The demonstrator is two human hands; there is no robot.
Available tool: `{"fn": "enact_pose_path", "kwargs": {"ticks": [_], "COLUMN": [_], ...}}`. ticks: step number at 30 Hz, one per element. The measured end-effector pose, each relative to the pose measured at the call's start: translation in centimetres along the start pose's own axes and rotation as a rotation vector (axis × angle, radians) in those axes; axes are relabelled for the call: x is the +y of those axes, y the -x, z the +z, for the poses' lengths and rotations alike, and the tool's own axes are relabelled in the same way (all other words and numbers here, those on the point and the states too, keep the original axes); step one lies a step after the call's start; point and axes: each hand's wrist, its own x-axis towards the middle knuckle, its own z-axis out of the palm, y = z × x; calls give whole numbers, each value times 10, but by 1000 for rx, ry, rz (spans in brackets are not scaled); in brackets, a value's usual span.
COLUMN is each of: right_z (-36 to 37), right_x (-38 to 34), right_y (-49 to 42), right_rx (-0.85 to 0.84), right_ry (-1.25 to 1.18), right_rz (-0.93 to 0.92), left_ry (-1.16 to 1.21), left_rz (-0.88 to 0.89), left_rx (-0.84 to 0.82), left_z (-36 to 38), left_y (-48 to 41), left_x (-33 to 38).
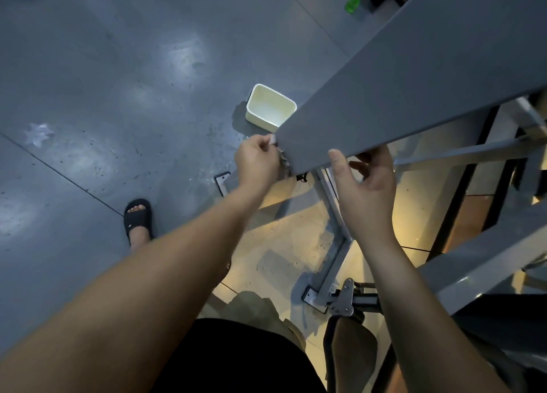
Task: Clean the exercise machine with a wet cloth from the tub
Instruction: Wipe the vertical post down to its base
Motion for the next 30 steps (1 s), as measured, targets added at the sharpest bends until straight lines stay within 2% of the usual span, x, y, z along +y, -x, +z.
{"fn": "enact_pose_path", "kwargs": {"ticks": [3, 8, 12, 15, 20, 26, 30], "right_z": [-1, -1, 14, 30, 54, 76, 98], "right_x": [0, 11, 34, 58, 62, 25, 5], "right_y": [2, 6, 30, 52, 66, 63, 64], "right_rx": [2, -35, -74, -169, -393, -452, -429], "right_ry": [12, 53, 83, 57, 57, -182, -247], "right_rz": [-8, 7, 115, 248, 243, 193, 202], "left_ry": [-76, 58, 175, 280, 466, 452, 309], "left_rz": [-157, -94, -160, -242, -233, -243, -210], "left_rx": [-131, -300, -267, -275, -332, -382, -418], "left_z": [-7, -30, -51, -74, -105, -128, -152], "left_y": [-28, 20, 64, 74, 67, 54, 45], "left_x": [-20, -13, -29, -38, -30, -6, 13]}}
